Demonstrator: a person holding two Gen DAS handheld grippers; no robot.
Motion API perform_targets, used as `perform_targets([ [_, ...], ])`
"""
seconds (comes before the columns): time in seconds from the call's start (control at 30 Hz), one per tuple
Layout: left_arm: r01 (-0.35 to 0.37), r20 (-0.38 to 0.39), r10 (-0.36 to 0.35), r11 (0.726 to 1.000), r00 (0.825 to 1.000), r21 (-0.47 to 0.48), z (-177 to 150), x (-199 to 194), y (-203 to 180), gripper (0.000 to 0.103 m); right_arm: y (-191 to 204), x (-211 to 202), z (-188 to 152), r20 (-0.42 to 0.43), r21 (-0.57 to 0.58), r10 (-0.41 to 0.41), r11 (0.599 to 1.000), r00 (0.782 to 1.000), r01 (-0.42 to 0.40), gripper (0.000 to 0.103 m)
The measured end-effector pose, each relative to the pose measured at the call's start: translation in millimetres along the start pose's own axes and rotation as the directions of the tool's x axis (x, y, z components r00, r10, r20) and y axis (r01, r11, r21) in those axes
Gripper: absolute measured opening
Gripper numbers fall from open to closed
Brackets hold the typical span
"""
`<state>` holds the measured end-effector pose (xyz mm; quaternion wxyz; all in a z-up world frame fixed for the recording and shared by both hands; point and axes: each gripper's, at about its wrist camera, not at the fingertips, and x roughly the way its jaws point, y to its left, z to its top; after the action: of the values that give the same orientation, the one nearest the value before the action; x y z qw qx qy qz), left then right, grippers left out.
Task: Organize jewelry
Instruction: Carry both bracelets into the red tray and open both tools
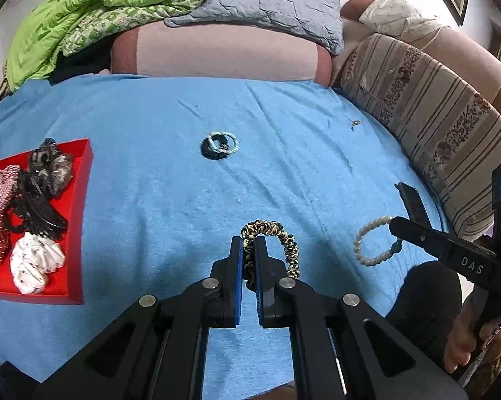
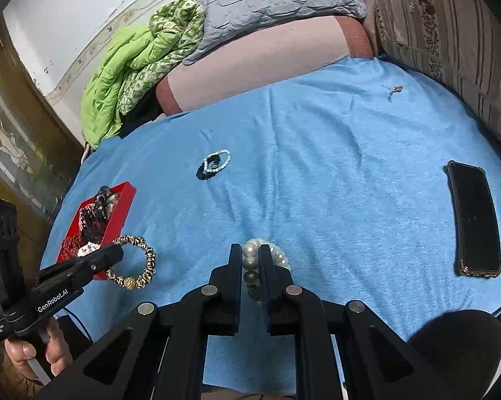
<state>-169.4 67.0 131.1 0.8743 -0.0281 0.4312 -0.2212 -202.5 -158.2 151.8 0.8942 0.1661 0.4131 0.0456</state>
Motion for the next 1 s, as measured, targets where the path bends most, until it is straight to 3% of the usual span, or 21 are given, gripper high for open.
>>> perform_targets([
  [0.17, -0.052, 0.038, 0.055, 0.997, 0.998, -0.062, 1.7, -18.0, 34.2, 0.006, 30.7, 13.6, 6.8, -0.038, -0.073, 0.027, 0.997, 0.999, -0.029, 0.011],
  [0.27, -0.117, 0.067, 0.126, 0.985, 0.990, -0.124, 1.5, -37.3, 67.6, 0.006, 62.8, 25.4, 16.6, -0.061, -0.149, 0.067, 0.986, 0.996, -0.076, 0.011],
  [0.4, -0.233, 0.090, 0.255, 0.951, 0.963, -0.203, -1.7, -66.2, 117.4, 0.006, 107.8, 43.6, 29.0, -0.099, -0.214, 0.159, 0.961, 0.982, -0.177, 0.011],
  [0.6, -0.391, 0.054, 0.427, 0.866, 0.903, -0.311, -16.6, -88.1, 203.2, 0.006, 194.2, 77.7, 38.4, -0.182, -0.306, 0.282, 0.894, 0.942, -0.327, 0.011],
  [0.73, -0.429, 0.015, 0.467, 0.824, 0.884, -0.371, -26.5, -84.8, 248.4, 0.006, 250.9, 99.4, 38.3, -0.235, -0.368, 0.318, 0.846, 0.919, -0.387, 0.011],
  [0.83, -0.439, -0.007, 0.475, 0.806, 0.880, -0.397, -29.6, -77.9, 274.7, 0.006, 289.1, 123.0, 34.8, -0.274, -0.394, 0.331, 0.818, 0.903, -0.419, 0.011],
  [1.0, -0.414, -0.021, 0.449, 0.804, 0.893, -0.426, -33.7, -71.7, 293.9, 0.006, 333.4, 167.6, 25.7, -0.383, -0.331, 0.388, 0.790, 0.838, -0.517, 0.011],
])
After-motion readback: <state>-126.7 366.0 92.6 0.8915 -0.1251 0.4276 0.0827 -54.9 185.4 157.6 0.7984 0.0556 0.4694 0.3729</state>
